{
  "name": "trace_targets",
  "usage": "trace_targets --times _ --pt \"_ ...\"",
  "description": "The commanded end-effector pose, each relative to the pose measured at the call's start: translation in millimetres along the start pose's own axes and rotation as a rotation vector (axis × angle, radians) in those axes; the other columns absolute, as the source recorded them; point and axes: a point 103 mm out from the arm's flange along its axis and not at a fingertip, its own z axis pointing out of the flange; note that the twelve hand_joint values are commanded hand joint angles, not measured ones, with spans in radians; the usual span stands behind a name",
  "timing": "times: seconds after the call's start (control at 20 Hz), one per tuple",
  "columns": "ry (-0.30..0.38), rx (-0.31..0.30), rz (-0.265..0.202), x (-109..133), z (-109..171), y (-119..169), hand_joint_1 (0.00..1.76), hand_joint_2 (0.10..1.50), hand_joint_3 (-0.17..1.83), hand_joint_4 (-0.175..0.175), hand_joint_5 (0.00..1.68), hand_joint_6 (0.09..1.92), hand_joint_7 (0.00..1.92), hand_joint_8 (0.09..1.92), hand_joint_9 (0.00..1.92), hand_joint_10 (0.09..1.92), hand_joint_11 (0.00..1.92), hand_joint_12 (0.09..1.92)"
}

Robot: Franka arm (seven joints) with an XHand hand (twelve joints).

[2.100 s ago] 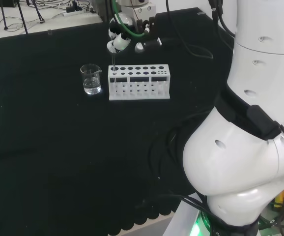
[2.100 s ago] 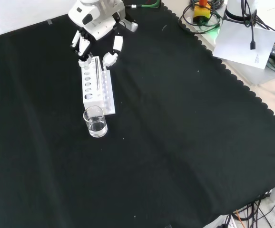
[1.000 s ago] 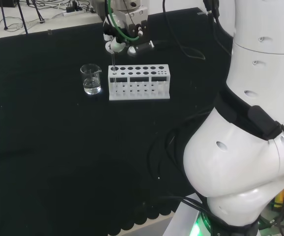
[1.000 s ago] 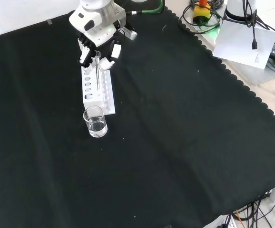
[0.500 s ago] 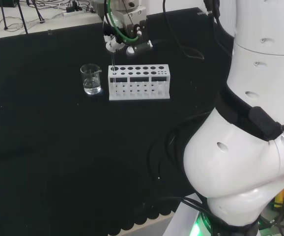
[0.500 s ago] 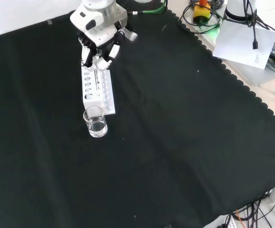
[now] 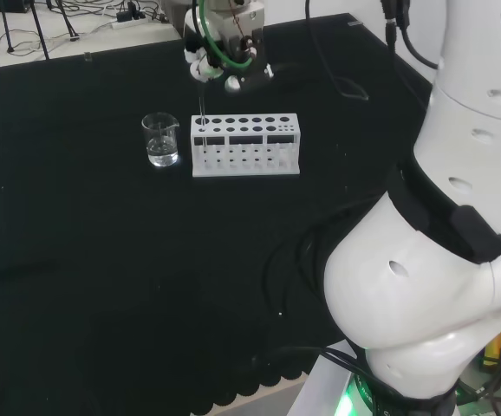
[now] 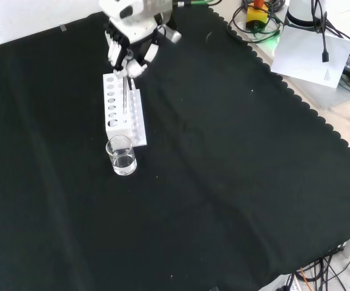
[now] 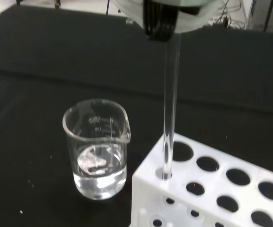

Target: Take the glass rod from the white test tube rack.

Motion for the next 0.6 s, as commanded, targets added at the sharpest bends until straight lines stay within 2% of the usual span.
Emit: trace_targets --times 0.05,0.6 --pt "0.004 -0.089 -0.011 10.0 -52.0 -35.7 1.30 0.86 0.42 -0.175 1.08 0.63 1.14 1.12 1.62 0.89 1.65 0.73" --pt "0.001 -0.128 -0.031 28.4 -100.0 -70.7 1.30 0.89 0.36 -0.175 1.08 0.61 1.13 1.12 1.62 0.89 1.65 0.74"
